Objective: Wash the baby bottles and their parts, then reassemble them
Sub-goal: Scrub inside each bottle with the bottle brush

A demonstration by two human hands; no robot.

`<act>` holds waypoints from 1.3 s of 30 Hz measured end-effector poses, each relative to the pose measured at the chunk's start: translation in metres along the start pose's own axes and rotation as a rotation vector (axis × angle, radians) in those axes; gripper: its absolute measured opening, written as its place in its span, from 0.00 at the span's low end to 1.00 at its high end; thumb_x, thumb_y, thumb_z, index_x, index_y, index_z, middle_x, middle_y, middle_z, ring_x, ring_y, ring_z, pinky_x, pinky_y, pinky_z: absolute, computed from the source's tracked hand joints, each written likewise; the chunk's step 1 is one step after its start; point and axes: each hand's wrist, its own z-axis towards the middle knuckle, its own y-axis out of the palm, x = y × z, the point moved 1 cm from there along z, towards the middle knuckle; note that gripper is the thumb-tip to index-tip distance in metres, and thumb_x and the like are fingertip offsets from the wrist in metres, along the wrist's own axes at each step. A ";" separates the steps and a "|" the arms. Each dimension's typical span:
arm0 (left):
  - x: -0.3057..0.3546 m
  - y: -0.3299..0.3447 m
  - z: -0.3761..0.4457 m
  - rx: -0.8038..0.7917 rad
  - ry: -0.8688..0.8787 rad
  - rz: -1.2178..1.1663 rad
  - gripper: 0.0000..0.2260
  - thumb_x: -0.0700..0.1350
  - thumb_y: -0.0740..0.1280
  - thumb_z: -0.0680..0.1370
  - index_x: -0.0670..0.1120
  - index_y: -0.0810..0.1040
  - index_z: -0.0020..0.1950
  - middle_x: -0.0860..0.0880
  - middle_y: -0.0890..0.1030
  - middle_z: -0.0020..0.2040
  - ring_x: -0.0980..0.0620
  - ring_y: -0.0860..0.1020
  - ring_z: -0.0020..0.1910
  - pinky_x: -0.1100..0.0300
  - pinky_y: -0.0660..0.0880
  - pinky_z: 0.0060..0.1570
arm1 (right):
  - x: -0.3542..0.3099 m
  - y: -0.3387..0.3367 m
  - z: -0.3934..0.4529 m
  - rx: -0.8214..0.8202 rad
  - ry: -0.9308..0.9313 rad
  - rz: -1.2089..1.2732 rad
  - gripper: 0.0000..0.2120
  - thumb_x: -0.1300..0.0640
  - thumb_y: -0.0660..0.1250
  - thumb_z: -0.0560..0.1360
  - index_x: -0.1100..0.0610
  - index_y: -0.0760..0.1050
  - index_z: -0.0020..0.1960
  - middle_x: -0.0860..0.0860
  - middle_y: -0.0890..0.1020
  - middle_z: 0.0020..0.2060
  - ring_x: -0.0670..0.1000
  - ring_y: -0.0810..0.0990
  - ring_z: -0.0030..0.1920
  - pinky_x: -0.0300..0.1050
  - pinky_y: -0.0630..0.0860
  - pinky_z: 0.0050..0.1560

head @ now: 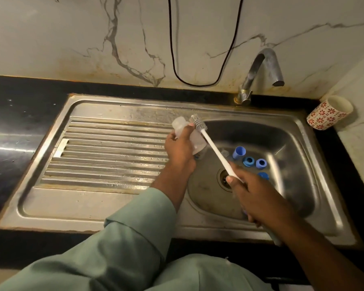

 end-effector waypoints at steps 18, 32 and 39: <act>-0.002 0.001 0.000 -0.214 0.014 0.157 0.29 0.55 0.75 0.73 0.44 0.71 0.69 0.40 0.78 0.62 0.40 0.78 0.60 0.40 0.80 0.56 | 0.002 0.003 0.004 0.059 0.051 0.129 0.21 0.46 0.58 0.80 0.39 0.63 0.73 0.50 0.73 0.29 0.43 0.71 0.22 0.38 0.71 0.23; 0.011 0.003 0.012 -0.103 0.041 0.011 0.17 0.62 0.62 0.81 0.49 0.77 0.54 0.42 0.82 0.54 0.43 0.82 0.53 0.46 0.82 0.52 | 0.011 0.015 -0.025 0.012 0.014 0.079 0.22 0.44 0.58 0.79 0.37 0.61 0.72 0.44 0.74 0.23 0.38 0.72 0.20 0.31 0.67 0.22; 0.013 0.003 0.008 -0.125 0.029 0.016 0.24 0.51 0.77 0.73 0.47 0.72 0.64 0.43 0.79 0.57 0.42 0.81 0.55 0.41 0.83 0.50 | 0.012 0.011 -0.016 0.050 0.002 0.058 0.22 0.44 0.58 0.80 0.38 0.61 0.73 0.40 0.75 0.25 0.35 0.73 0.23 0.28 0.66 0.23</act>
